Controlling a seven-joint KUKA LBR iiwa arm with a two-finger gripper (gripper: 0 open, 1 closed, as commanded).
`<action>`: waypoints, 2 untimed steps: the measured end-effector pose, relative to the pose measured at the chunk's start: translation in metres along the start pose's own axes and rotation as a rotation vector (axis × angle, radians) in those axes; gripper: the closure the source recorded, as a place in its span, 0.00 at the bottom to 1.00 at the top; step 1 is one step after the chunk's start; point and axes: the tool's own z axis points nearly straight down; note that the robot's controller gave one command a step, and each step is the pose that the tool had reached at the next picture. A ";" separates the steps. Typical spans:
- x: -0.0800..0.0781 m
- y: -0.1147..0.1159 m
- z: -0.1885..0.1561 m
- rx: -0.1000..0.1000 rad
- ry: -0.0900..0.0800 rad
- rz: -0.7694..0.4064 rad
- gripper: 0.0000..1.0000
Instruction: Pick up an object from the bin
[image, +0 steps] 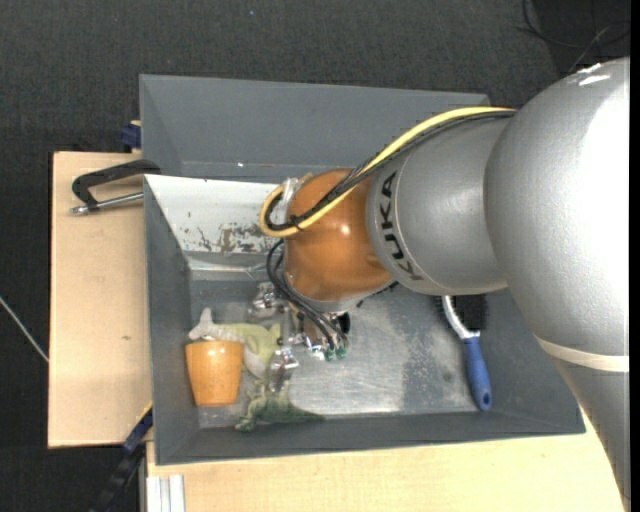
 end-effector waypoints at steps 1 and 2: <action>0.003 -0.002 0.004 0.002 0.013 0.002 1.00; -0.009 0.013 -0.117 0.002 0.005 -0.088 1.00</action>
Offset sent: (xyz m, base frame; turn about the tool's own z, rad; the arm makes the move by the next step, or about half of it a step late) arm 0.0000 0.0000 0.0000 0.0000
